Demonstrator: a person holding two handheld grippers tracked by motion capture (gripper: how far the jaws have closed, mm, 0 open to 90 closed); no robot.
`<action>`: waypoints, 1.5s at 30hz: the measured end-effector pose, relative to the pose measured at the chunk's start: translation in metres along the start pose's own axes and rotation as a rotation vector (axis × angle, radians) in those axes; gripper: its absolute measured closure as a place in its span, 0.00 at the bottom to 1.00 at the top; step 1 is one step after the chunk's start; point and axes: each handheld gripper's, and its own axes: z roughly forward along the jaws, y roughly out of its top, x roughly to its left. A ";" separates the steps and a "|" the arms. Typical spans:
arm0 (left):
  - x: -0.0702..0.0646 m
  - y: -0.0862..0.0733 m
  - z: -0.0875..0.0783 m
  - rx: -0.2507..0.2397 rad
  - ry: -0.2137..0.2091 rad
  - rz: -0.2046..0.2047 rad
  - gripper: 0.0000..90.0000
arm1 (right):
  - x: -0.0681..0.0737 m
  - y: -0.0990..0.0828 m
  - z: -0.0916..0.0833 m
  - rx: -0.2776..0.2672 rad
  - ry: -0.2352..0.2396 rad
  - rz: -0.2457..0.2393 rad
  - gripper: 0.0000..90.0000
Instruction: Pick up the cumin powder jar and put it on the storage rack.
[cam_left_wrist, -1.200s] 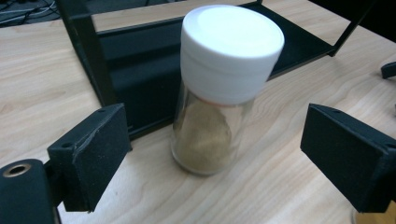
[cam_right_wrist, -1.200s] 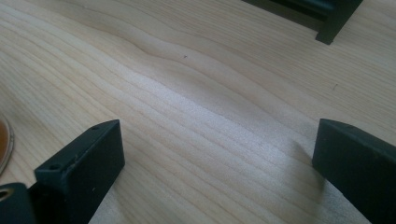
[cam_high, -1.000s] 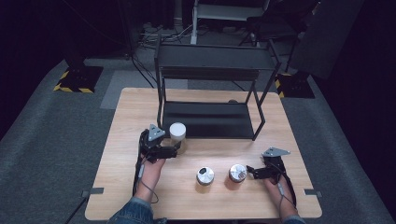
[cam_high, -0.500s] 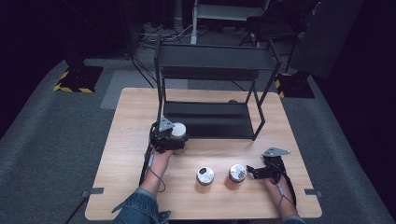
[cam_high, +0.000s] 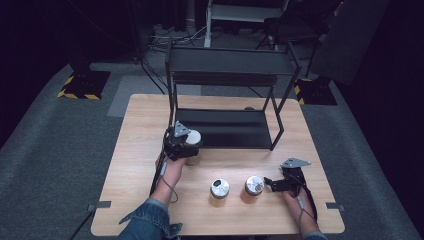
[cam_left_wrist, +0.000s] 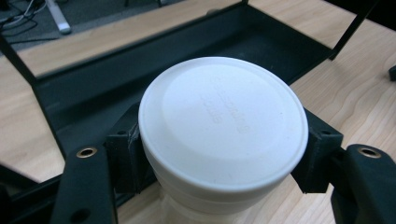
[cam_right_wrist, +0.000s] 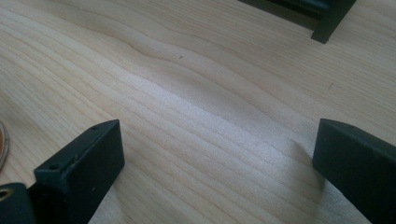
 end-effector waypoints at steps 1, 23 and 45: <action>0.000 0.004 -0.001 -0.004 -0.003 0.009 0.37 | 0.000 0.000 0.000 0.000 0.000 0.000 0.02; 0.014 0.068 0.047 0.008 0.048 0.028 0.37 | 0.000 0.000 0.001 0.000 -0.002 0.002 0.02; 0.016 0.063 0.064 0.023 0.106 0.001 0.20 | 0.001 0.000 0.000 0.001 -0.003 0.002 0.02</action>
